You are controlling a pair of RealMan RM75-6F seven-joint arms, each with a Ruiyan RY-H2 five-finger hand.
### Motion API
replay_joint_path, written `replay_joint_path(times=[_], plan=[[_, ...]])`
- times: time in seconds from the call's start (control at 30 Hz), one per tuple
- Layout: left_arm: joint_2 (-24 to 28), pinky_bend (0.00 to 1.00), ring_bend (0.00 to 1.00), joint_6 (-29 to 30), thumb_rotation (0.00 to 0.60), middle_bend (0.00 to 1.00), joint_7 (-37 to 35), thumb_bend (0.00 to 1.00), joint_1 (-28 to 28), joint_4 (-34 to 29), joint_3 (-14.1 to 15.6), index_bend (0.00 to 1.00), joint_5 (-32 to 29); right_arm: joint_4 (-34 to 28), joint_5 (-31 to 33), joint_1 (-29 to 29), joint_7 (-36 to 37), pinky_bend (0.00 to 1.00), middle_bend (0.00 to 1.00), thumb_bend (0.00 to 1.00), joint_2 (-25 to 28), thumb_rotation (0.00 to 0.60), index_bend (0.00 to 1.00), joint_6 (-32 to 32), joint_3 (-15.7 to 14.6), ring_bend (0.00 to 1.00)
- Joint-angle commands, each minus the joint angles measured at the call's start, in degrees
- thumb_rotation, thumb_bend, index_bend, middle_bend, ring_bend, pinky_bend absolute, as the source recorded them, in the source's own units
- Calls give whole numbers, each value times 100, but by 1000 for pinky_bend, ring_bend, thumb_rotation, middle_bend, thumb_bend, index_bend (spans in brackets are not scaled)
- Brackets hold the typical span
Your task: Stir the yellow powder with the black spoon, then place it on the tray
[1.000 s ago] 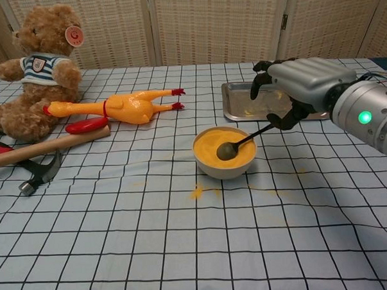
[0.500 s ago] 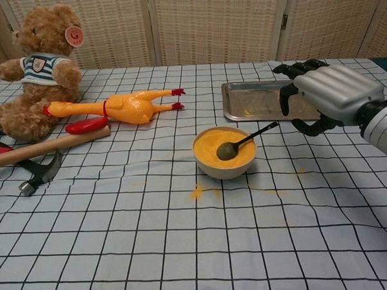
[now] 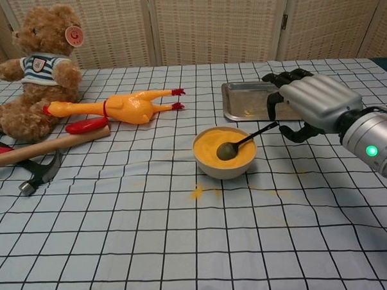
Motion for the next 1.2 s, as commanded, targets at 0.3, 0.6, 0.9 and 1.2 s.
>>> replay_joint_path(times=[0.3, 0.6, 0.9, 1.2], plan=[[19, 158, 0, 12, 600, 0, -35, 471, 9, 2, 2, 0, 0, -84, -97, -84, -54, 0, 0, 373, -7, 600, 441, 21, 44, 0], [20, 158, 0, 11, 600, 0, -27, 471, 9, -5, 10, 0, 23, -122, -20, -132, -186, 0, 0, 373, 3, 600, 453, -99, 91, 0], [18, 158, 0, -15, 600, 0, -35, 472, 0, -1, 1, 0, 0, -118, 1, -121, -237, 0, 0, 373, -21, 600, 452, -173, 167, 0], [21, 158, 0, -32, 600, 0, -70, 471, -16, 9, -1, 0, 4, -91, 3, -110, -261, 0, 0, 373, -53, 600, 459, -204, 228, 0]])
